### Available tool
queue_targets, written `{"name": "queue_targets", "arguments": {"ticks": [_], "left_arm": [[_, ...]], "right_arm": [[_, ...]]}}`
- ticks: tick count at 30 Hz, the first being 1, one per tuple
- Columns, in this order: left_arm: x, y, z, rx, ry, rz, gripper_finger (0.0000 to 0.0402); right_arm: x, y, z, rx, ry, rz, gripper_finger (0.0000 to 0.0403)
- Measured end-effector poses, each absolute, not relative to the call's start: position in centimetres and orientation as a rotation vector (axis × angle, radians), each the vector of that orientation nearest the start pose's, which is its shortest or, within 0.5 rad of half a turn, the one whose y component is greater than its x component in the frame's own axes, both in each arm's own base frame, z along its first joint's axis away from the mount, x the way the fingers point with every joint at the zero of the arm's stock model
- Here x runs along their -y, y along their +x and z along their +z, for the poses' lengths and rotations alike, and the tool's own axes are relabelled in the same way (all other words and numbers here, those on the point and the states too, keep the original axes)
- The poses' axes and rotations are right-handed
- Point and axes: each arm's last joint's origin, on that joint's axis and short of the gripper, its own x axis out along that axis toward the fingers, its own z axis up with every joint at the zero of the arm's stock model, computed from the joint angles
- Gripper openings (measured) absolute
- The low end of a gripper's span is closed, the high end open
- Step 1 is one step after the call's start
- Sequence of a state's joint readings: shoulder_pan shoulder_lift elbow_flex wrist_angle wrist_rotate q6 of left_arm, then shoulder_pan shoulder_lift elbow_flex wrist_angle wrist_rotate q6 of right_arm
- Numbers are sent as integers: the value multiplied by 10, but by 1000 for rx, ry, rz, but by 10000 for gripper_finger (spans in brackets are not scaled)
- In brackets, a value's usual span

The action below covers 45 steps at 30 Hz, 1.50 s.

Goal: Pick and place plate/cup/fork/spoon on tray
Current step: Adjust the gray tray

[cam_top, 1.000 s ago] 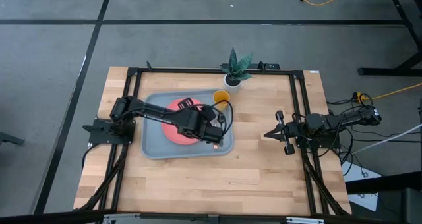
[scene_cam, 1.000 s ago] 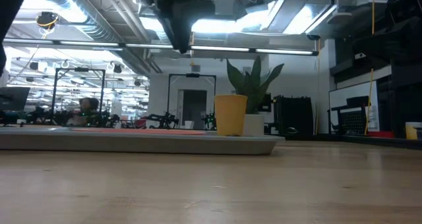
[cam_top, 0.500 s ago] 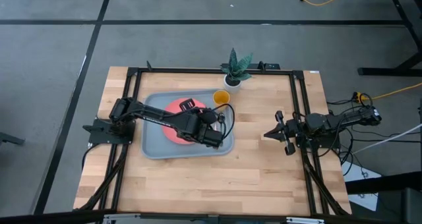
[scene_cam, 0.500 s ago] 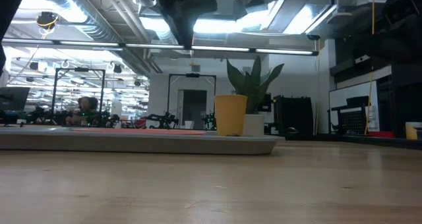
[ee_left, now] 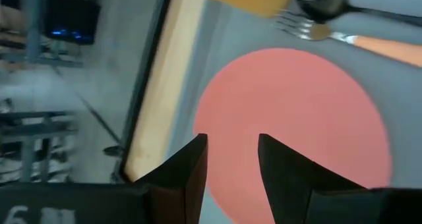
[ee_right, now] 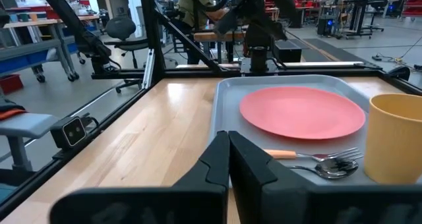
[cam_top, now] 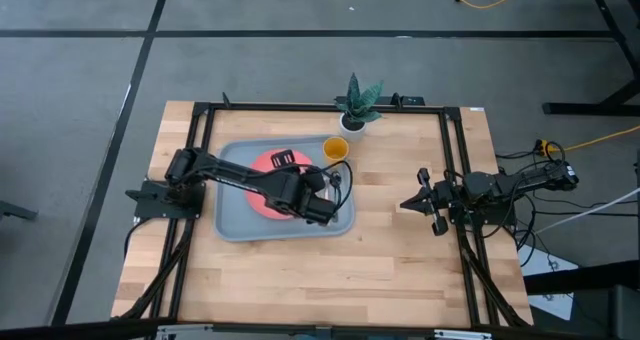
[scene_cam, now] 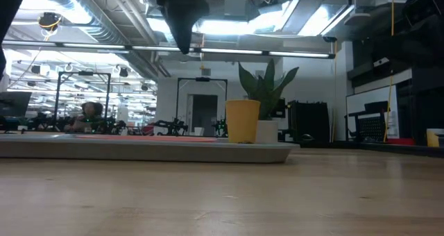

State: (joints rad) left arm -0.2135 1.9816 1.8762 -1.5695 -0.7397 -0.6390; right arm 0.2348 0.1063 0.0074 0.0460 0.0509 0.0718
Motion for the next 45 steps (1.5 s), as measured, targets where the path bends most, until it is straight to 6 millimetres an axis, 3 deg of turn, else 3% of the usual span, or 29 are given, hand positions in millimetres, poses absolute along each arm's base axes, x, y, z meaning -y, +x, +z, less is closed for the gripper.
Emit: {"name": "queue_targets", "arguments": {"ticks": [3,8,12,15,24,37,45], "left_arm": [[55,355,292,-1278,251,823,128],[46,323,288,-1286,167,895,128],[43,296,284,-1230,93,948,127],[42,288,284,-1173,62,944,127],[44,297,278,-1093,126,796,127],[42,299,226,-1154,63,643,127],[42,296,218,-1175,56,638,127]], "right_arm": [[-23,101,162,-59,63,182,11],[-23,101,162,-62,63,182,11],[-23,101,161,-67,62,182,11],[-23,101,161,-69,61,182,11],[-22,101,161,-72,63,181,11],[-7,104,161,-68,67,32,11],[-2,104,161,-66,68,-14,11]]}}
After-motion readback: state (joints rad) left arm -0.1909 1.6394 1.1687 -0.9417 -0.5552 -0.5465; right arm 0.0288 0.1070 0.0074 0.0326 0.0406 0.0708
